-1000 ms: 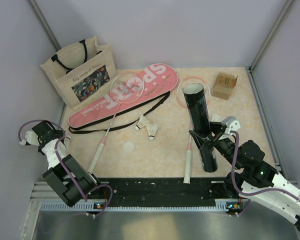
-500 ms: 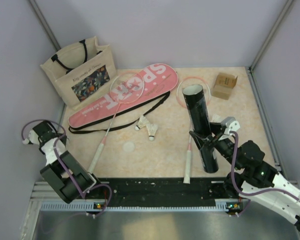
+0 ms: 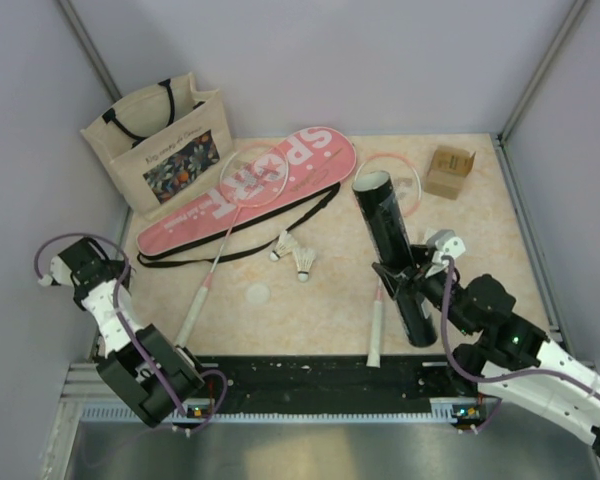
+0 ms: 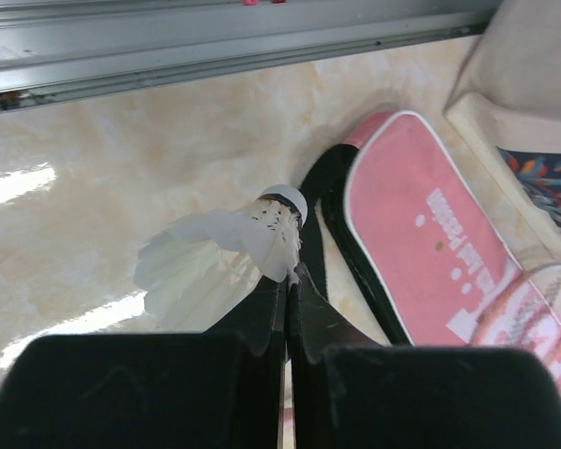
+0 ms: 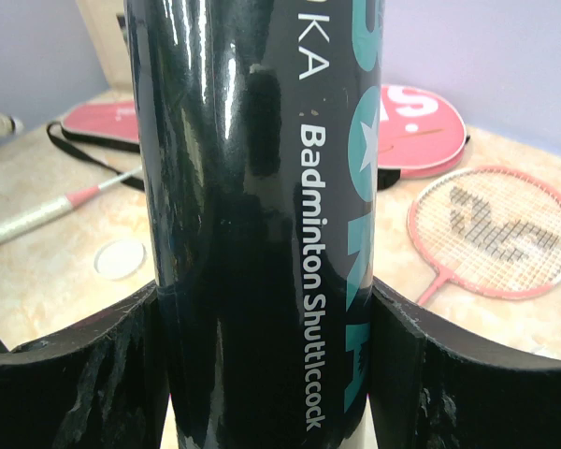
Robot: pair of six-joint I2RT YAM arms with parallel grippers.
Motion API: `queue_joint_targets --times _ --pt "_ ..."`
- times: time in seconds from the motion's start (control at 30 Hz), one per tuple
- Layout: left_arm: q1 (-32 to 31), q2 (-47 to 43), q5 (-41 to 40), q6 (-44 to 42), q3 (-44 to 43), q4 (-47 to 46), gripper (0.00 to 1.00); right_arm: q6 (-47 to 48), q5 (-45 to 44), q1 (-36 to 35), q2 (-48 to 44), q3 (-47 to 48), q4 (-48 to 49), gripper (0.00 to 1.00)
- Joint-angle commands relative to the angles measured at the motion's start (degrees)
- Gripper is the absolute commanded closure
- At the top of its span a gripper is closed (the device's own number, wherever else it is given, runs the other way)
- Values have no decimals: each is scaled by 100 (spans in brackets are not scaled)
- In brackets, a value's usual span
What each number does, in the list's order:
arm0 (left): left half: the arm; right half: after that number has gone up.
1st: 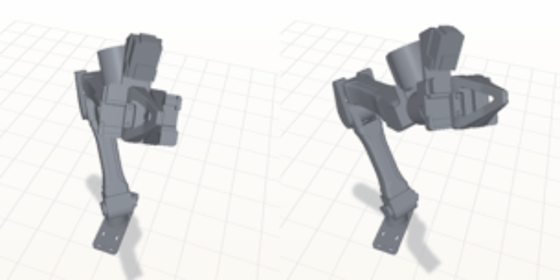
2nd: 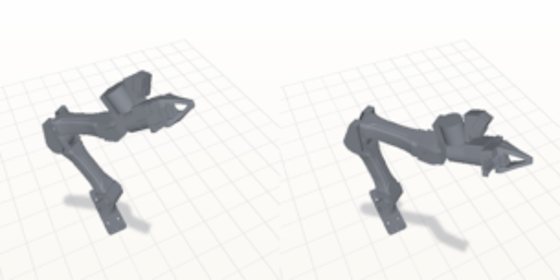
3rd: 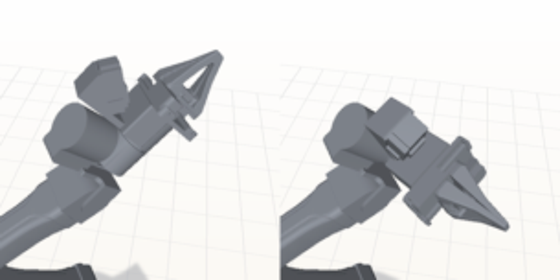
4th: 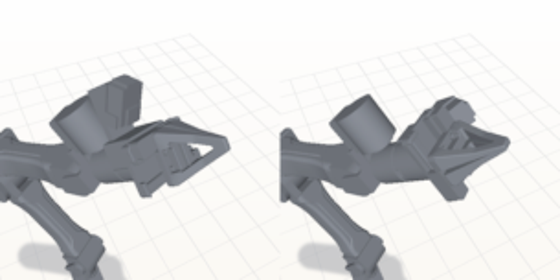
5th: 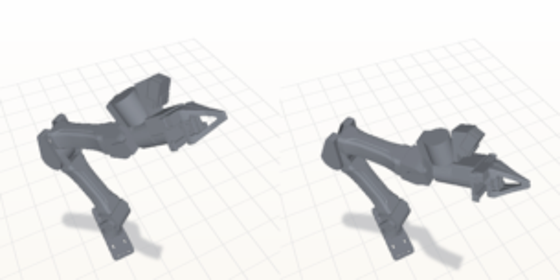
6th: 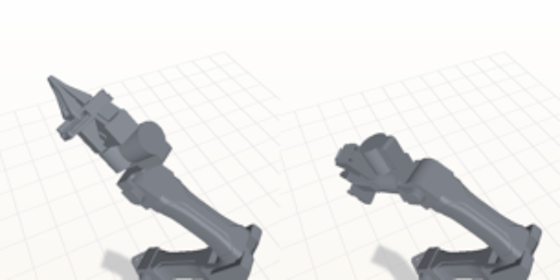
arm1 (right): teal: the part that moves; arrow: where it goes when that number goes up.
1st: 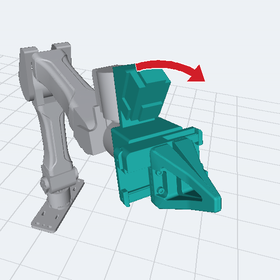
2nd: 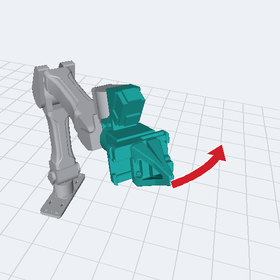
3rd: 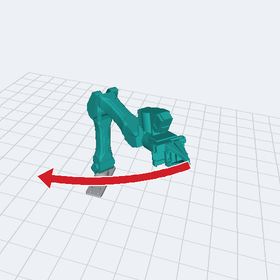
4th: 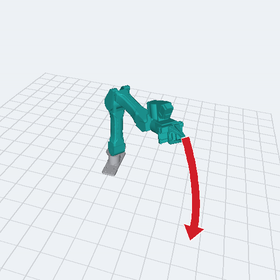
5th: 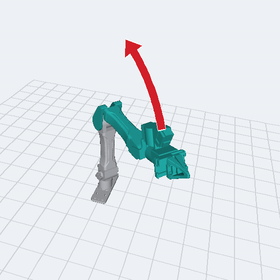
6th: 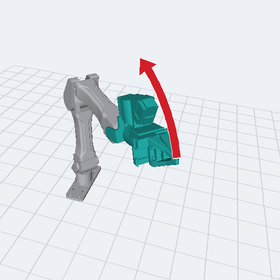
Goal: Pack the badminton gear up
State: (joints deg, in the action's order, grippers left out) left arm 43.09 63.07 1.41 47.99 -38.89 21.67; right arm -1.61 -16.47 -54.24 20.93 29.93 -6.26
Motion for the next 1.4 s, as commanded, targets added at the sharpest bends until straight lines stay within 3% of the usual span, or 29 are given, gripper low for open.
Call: queue_joint_targets --times 0.0,0.2,0.33,0.47,0.63,0.83,1.07,1.27,1.37 --pt "24 -163 683 9 -636 319 100 125 73 19 551 565 230 77" --pt "-546 240 2379 -367 -1409 355 100 836 539 27 1614 1084 283 74" --pt "-1661 285 2767 -1220 -1920 716 100 1739 530 19 2370 1120 477 71" --pt "-2479 145 3664 -1581 -2095 995 100 2708 329 27 2899 1155 362 71" --pt "-3350 -505 4068 -1741 -2088 1234 100 3814 837 27 2707 1094 345 73" --pt "-3956 -1374 4718 -1696 -2008 1384 100 5046 969 27 2039 760 22 72" --pt "-4783 -1710 5203 -1696 -2201 1217 100 5354 1453 19 1651 786 -402 71" --pt "-4986 -1815 5466 -1529 -2438 1147 100 5522 1498 27 1906 891 -490 71" --pt "-5047 -1903 5152 -1564 -2649 1242 100 5583 1498 19 2038 927 -368 72"
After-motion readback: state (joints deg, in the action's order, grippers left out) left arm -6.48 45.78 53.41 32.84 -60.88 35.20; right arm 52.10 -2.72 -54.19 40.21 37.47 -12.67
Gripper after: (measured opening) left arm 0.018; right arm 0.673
